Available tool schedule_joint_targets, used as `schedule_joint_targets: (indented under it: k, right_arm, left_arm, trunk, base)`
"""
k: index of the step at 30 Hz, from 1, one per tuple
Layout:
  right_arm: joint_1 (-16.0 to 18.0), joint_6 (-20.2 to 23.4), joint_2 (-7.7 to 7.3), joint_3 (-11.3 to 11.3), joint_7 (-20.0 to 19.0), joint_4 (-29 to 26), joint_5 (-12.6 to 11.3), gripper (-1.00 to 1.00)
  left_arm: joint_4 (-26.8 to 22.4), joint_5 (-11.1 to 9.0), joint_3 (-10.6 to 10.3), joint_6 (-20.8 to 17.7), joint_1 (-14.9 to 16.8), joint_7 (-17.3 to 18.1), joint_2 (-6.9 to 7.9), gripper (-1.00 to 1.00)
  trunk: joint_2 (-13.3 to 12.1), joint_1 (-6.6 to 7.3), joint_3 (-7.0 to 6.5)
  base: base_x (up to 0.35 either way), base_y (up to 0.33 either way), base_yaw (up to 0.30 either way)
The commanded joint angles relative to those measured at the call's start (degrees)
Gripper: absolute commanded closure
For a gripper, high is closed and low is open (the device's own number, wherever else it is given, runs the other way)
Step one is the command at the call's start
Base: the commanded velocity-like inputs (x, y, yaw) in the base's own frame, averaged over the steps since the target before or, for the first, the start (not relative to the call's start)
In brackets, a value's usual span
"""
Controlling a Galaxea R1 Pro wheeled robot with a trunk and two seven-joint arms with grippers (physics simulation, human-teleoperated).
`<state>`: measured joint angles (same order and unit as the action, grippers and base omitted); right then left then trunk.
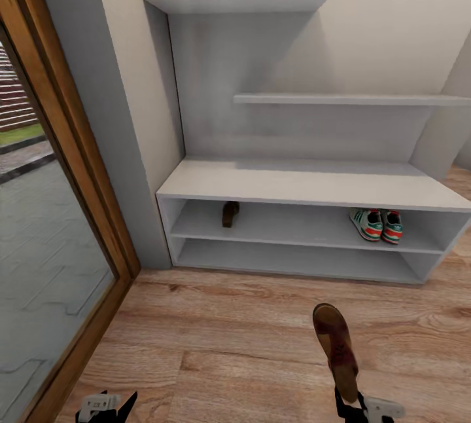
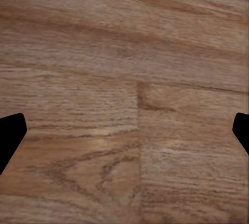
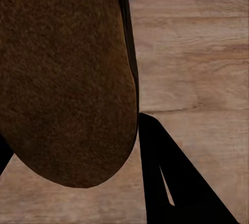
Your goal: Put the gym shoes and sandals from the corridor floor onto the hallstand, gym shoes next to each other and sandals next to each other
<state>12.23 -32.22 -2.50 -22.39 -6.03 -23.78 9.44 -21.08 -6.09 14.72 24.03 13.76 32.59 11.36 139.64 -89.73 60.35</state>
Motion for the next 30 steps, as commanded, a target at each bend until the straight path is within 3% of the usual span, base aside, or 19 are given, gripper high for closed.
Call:
schedule_joint_targets:
  k: [1, 2, 5, 6, 8, 9, 12, 15, 20, 24, 30]
  right_arm:
    - [0.3, 3.5, 0.65, 0.5, -0.5, -0.6, 0.4, 1.00]
    - [1.1, 8.6, 1.29, 1.6, -0.3, -1.7, 1.0, 1.00]
    - [3.3, 17.7, 2.23, 3.2, 0.4, -4.4, 1.7, 1.00]
    - [5.0, 24.1, 3.02, 4.2, 1.2, -6.7, 2.1, 1.00]
    - [6.7, 30.3, 3.95, 5.2, 2.1, -8.9, 2.4, 1.00]
    - [8.2, 35.9, 4.92, 6.2, 3.2, -10.8, 2.5, 1.00]
    - [10.6, 44.7, 7.13, 8.1, 6.2, -13.2, 2.7, 1.00]
    - [13.5, 49.7, 9.51, 9.4, 10.5, -14.3, 2.7, 1.00]
    - [18.0, 52.5, 12.50, 11.2, 16.9, -14.6, 2.7, 1.00]
    - [20.3, 53.2, 12.50, 12.6, 19.3, -14.6, 2.6, 1.00]
    - [21.7, 53.4, 12.50, 13.9, 20.3, -15.1, 2.5, 1.00]
  left_arm:
    - [0.1, -0.4, 0.1, -0.1, 0.0, 0.6, -0.03, -1.00]
    - [0.1, -0.4, 0.1, 0.0, 0.1, 0.7, -0.06, -1.00]
    - [0.1, -0.4, 0.0, 0.0, 0.0, 0.8, -0.08, -1.00]
    - [0.1, -0.3, 0.0, 0.0, 0.0, 0.9, -0.09, -1.00]
    - [0.1, -0.3, 0.0, 0.0, 0.0, 0.9, -0.10, -1.00]
    - [0.1, -0.3, 0.0, 0.0, 0.0, 0.9, -0.10, -1.00]
    - [0.1, -0.3, -0.1, 0.1, 0.1, 1.0, -0.11, -1.00]
    - [0.0, -0.3, -0.1, 0.1, 0.0, 1.0, -0.11, -1.00]
    - [-0.2, -0.3, -0.2, 0.1, 0.0, 1.3, -0.11, -1.00]
    - [-0.4, -0.3, -0.4, 0.0, 0.1, 3.5, -0.11, -1.00]
    - [-0.6, -0.2, -0.3, -0.2, 0.1, 10.0, -0.11, -1.00]
  trunk:
    - [0.0, 0.01, 0.05]
    - [0.0, 0.01, 0.05]
    - [0.0, 0.01, 0.05]
    - [0.0, 0.01, 0.05]
    - [0.0, 0.01, 0.05]
    - [0.0, 0.01, 0.05]
    - [0.0, 0.01, 0.05]
    - [0.0, 0.01, 0.05]
    - [0.0, 0.01, 0.05]
    - [0.0, 0.01, 0.05]
    - [0.0, 0.01, 0.05]
  base:
    - [0.000, 0.000, 0.000]
    - [0.000, 0.000, 0.000]
    - [0.000, 0.000, 0.000]
    - [0.000, 0.000, 0.000]
    - [0.000, 0.000, 0.000]
    - [0.000, 0.000, 0.000]
    - [0.000, 0.000, 0.000]
    - [0.000, 0.000, 0.000]
    - [0.000, 0.000, 0.000]
    - [0.000, 0.000, 0.000]
    - [0.000, 0.000, 0.000]
